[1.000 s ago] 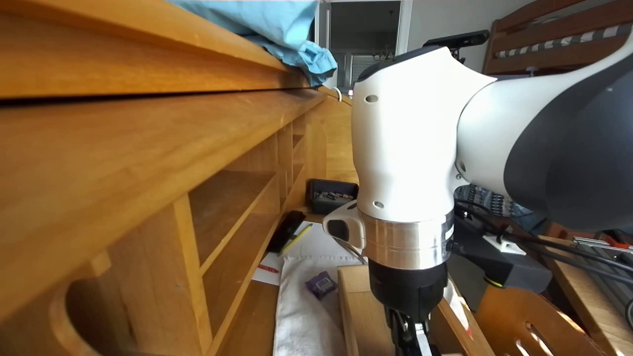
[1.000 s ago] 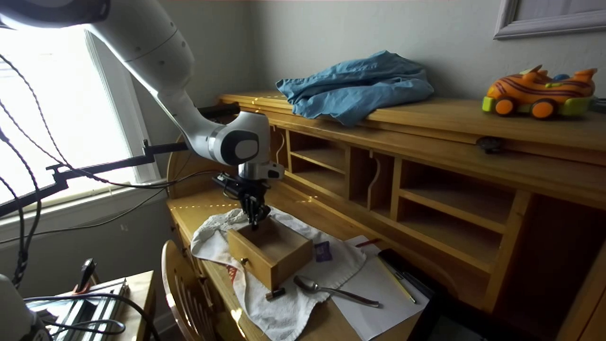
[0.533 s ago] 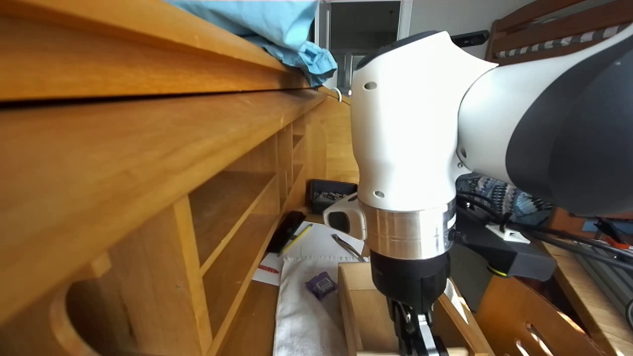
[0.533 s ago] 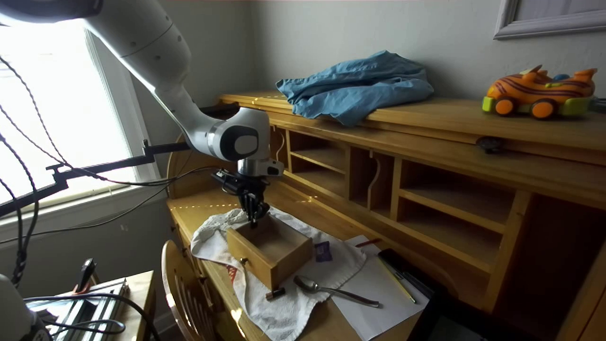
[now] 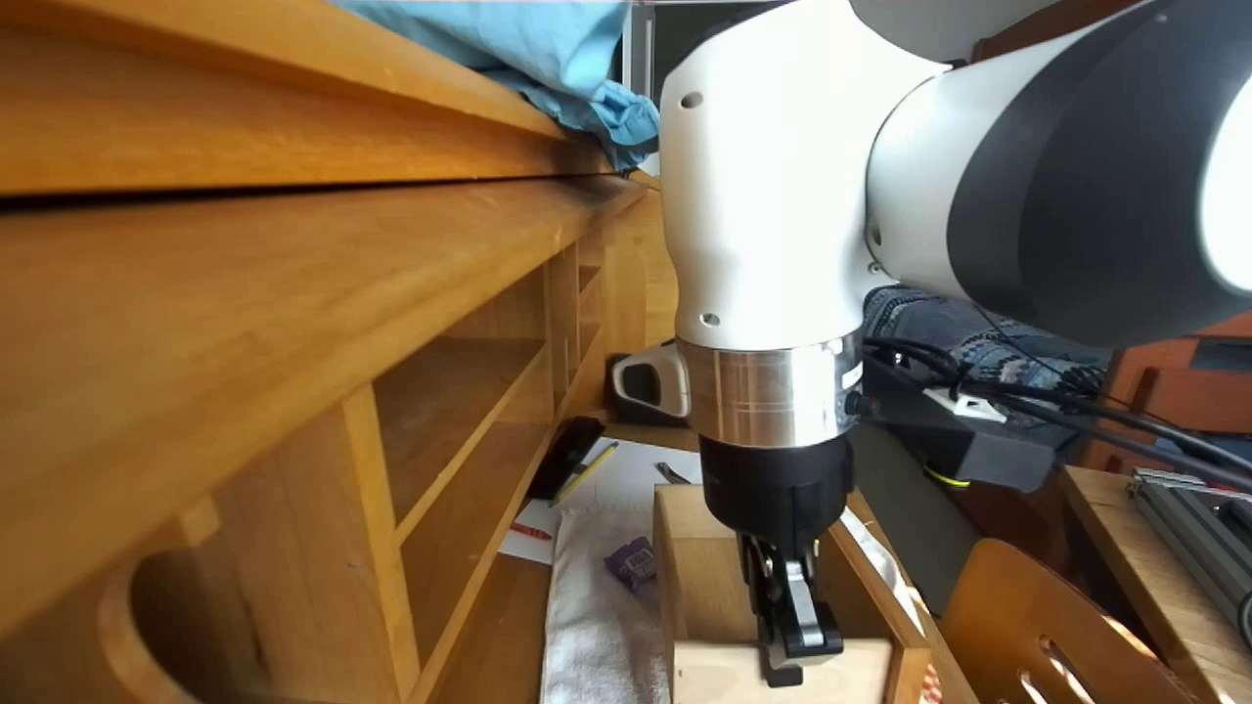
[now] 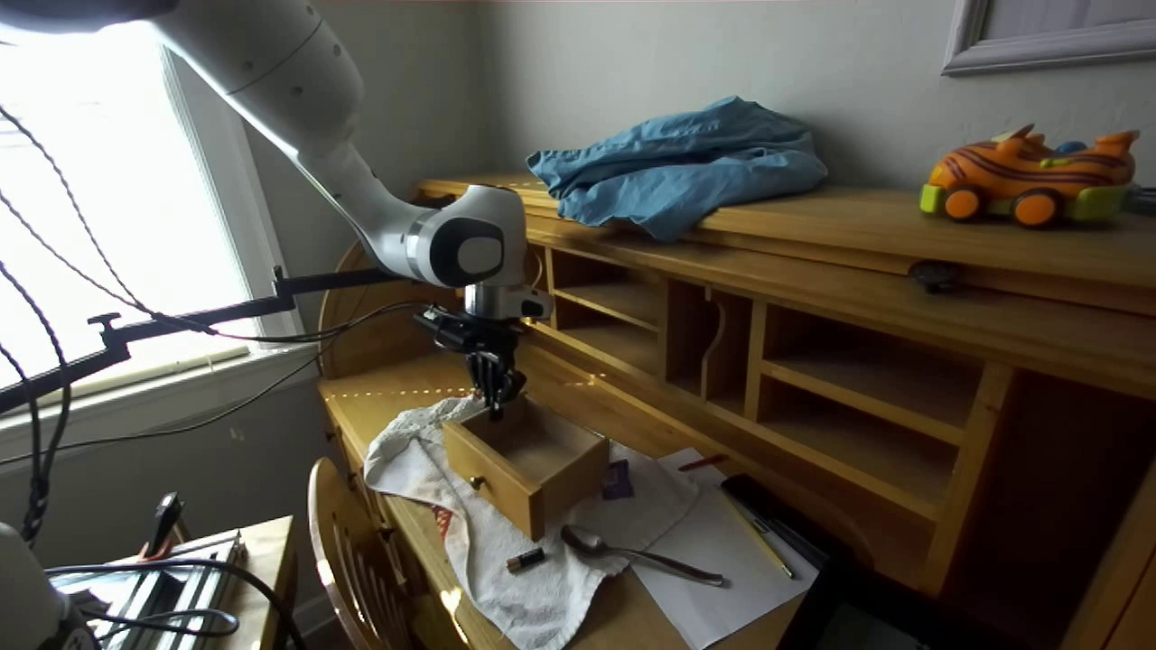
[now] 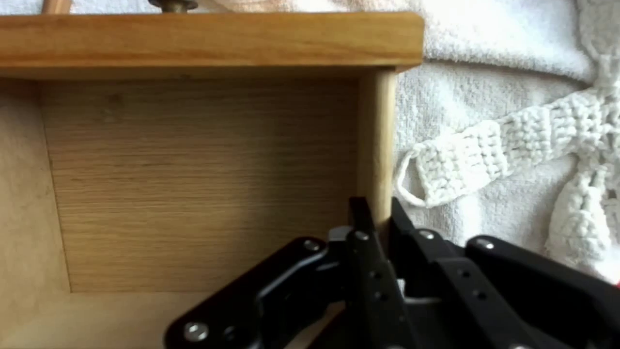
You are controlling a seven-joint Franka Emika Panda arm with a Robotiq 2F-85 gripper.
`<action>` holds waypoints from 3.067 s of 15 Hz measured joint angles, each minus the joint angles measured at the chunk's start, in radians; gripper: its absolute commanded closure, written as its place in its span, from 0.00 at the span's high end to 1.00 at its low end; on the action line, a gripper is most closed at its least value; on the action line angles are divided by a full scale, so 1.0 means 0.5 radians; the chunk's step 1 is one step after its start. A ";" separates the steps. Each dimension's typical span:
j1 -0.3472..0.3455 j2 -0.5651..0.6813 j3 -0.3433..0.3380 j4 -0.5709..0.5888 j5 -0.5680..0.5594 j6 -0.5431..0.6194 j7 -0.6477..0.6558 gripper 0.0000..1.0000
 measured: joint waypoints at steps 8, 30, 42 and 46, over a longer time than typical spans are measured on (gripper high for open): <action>-0.007 0.018 -0.049 0.134 -0.010 -0.022 0.004 0.03; 0.024 0.167 -0.114 0.242 -0.022 0.157 0.137 0.03; 0.038 0.206 -0.074 0.308 -0.014 0.154 0.138 0.03; 0.041 0.227 -0.064 0.312 -0.007 0.141 0.140 0.03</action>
